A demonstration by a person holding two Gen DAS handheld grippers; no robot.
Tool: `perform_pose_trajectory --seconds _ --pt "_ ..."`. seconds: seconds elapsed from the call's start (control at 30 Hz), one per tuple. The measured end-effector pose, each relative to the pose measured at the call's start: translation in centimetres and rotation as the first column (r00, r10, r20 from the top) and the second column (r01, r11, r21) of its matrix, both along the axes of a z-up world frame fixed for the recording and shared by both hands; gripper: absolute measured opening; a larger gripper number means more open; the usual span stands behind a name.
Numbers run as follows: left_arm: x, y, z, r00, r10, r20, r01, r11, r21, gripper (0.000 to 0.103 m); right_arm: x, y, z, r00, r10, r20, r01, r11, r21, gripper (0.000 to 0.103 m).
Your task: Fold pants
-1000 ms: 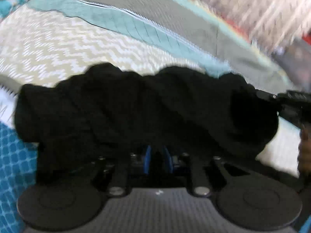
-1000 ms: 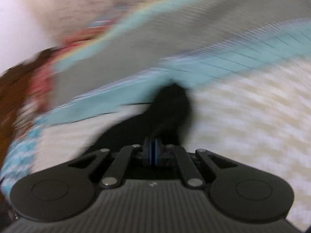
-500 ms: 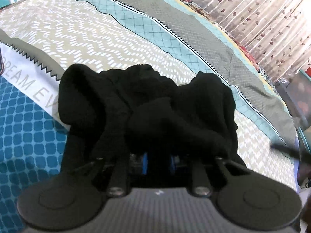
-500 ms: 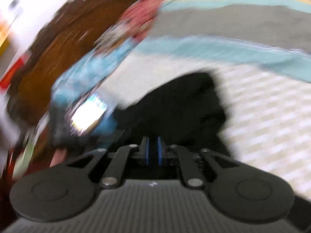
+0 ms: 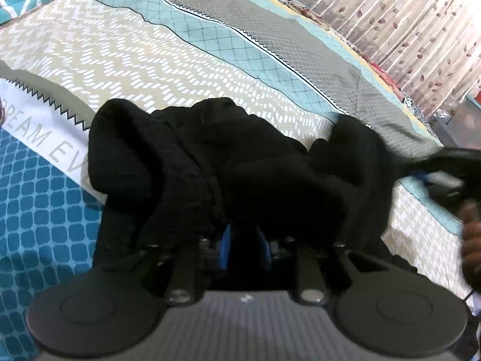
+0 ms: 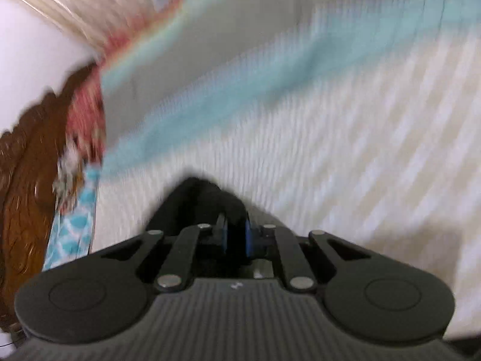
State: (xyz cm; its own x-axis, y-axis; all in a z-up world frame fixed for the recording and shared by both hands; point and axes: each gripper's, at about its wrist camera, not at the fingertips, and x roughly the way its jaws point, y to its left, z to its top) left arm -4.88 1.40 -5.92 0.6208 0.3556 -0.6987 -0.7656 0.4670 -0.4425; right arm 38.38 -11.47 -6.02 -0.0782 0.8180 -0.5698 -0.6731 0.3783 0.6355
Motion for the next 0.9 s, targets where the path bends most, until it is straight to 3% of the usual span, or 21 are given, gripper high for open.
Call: perform_pose_trajectory --seconds 0.1,0.23,0.3,0.43,0.5,0.53,0.63,0.77,0.83,0.9 --pt "0.5 -0.1 0.3 1.000 -0.010 -0.012 0.010 1.000 0.009 0.027 4.6 -5.8 4.6 0.970 -0.168 0.174 0.162 0.986 0.046 0.013" --pt "1.0 -0.3 1.3 0.999 -0.030 -0.022 0.031 0.999 0.033 0.029 11.1 -16.3 8.9 0.849 -0.395 0.351 0.385 0.917 0.104 0.013" --pt "1.4 -0.5 2.2 0.998 -0.051 -0.026 0.053 0.997 0.057 0.031 13.6 -21.3 9.1 0.761 -0.478 0.438 0.489 0.867 0.096 0.013" --pt "3.4 -0.8 4.1 0.993 -0.097 -0.066 0.106 0.985 0.138 0.038 15.7 -28.9 6.0 0.653 -0.570 0.499 0.651 0.759 0.014 0.021" --pt "5.2 -0.8 5.0 0.986 -0.129 -0.104 0.146 0.973 0.177 0.041 15.6 -31.4 3.8 0.605 -0.600 0.524 0.735 0.674 -0.078 0.055" --pt "6.3 -0.7 5.3 0.980 -0.148 -0.131 0.171 0.966 0.194 0.041 15.7 -32.8 2.8 0.596 -0.621 0.510 0.760 0.640 -0.110 0.054" --pt "9.4 -1.1 5.7 0.959 -0.187 -0.214 0.241 0.935 0.260 0.045 14.8 -34.6 1.1 0.605 -0.670 0.430 0.774 0.621 -0.122 0.053" --pt "13.2 0.1 5.5 0.932 -0.197 -0.304 0.290 0.910 0.298 0.047 15.4 -33.9 1.4 0.633 -0.642 0.433 0.745 0.657 -0.116 0.053" --pt "14.4 0.6 5.1 0.926 -0.200 -0.320 0.299 0.907 0.298 0.049 16.8 -33.0 1.1 0.657 -0.613 0.439 0.718 0.686 -0.116 0.053" --pt "15.5 1.1 4.1 0.921 -0.199 -0.334 0.299 0.911 0.283 0.049 17.7 -31.7 1.2 0.667 -0.614 0.422 0.712 0.692 -0.121 0.054"
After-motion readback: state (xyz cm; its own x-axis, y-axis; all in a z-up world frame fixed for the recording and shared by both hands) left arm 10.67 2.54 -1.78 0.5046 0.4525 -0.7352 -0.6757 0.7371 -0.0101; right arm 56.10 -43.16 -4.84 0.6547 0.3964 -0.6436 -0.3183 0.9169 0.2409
